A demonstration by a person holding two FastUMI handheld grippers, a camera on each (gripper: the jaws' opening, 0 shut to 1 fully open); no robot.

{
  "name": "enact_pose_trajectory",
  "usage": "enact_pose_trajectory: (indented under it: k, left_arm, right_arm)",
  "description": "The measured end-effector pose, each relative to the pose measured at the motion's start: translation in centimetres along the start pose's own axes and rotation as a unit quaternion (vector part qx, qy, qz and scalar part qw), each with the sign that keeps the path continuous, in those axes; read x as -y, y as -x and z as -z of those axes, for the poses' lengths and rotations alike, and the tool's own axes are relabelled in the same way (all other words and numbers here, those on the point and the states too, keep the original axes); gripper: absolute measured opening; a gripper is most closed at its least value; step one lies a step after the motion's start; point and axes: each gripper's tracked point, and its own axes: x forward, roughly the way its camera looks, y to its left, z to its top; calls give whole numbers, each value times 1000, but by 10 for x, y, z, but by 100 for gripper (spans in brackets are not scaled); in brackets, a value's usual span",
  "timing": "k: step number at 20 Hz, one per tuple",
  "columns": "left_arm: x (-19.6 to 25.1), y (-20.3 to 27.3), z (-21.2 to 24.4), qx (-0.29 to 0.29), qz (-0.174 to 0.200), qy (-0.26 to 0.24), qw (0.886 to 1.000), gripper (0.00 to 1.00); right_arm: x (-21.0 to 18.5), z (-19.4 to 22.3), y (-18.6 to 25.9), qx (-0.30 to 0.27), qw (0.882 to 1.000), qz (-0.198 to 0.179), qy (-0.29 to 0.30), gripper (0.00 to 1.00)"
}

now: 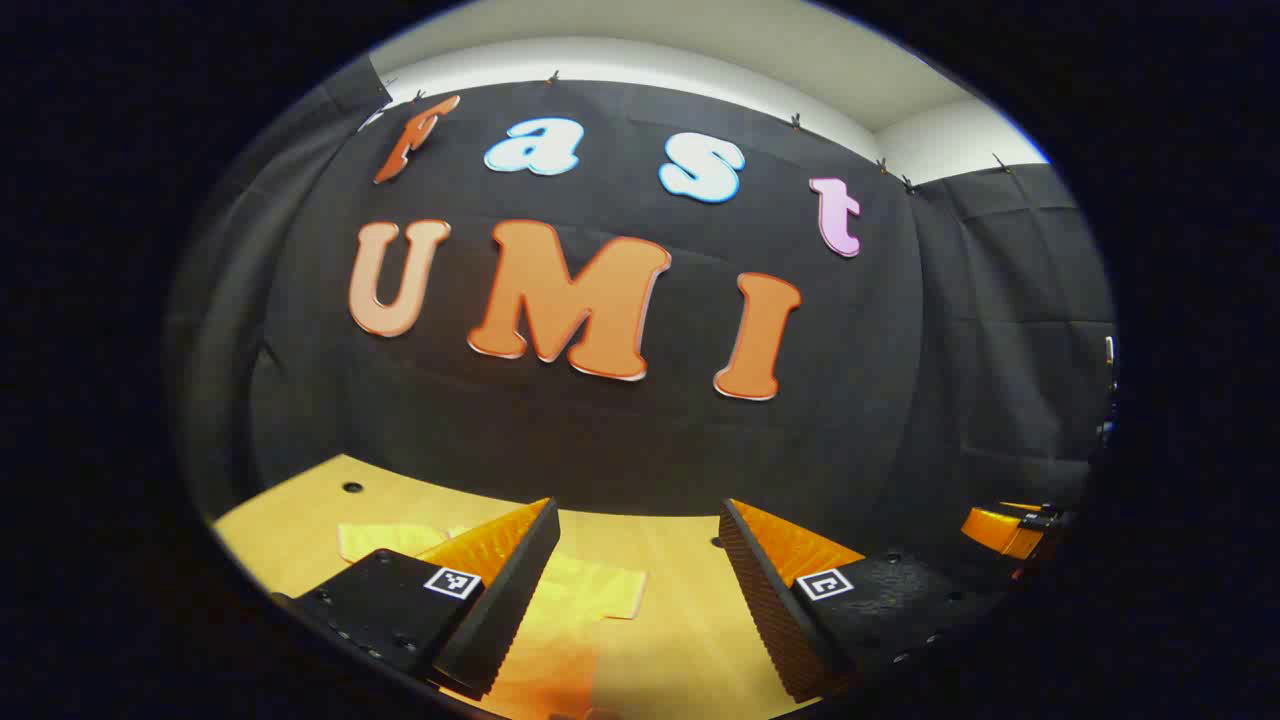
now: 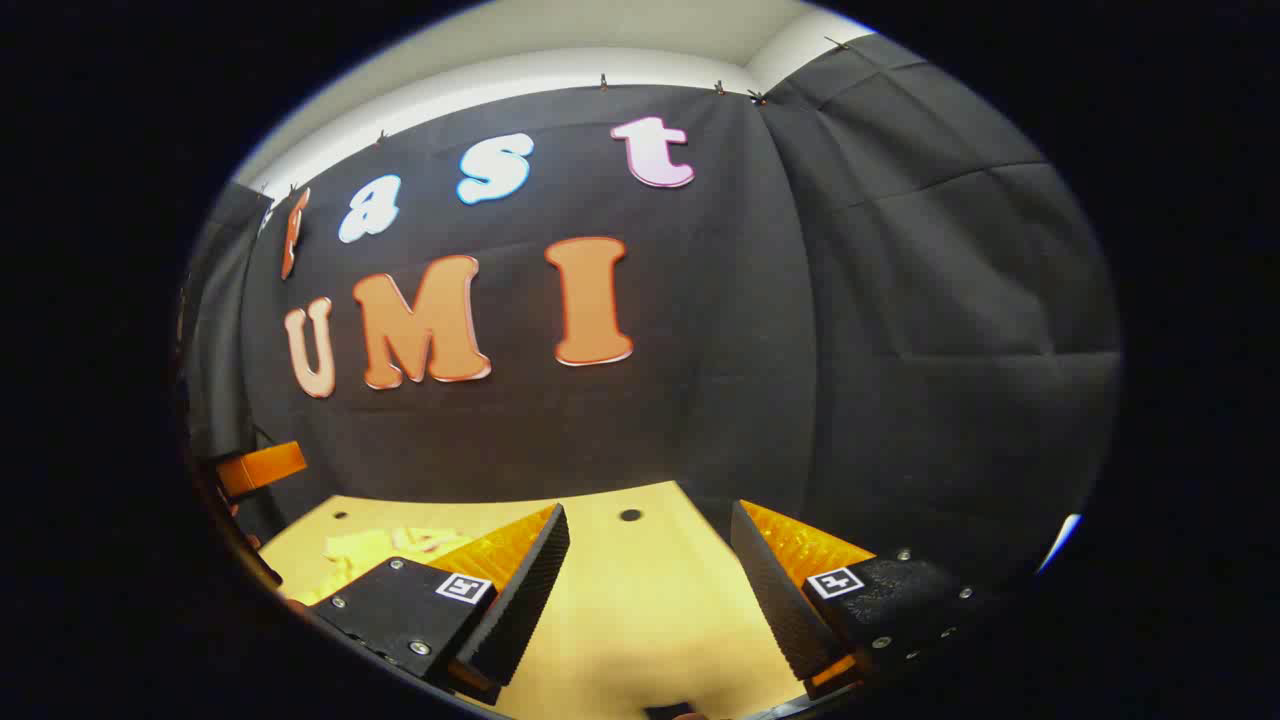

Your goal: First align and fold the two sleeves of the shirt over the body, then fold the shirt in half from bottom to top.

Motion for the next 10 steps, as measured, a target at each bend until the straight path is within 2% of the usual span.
enact_pose_trajectory:
  k: [4, 5, 6, 10]
  left_arm:
    - [-124, 46, -38, 5, -26, -36, 999, 96]
    - [-151, 55, -45, -4, -36, -39, 999, 98]
    - [-174, 62, -52, -8, -41, -34, 999, 98]
    - [-250, 89, -99, 16, -80, -51, 995, 98]
  right_arm:
    - [-105, -32, 30, 33, 999, -12, -25, 100]
    - [-129, -35, 34, 34, 999, -17, -25, 92]
    - [-151, -40, 38, 38, 999, -23, -18, 100]
    - [-213, -64, 44, 48, 997, -50, -19, 100]
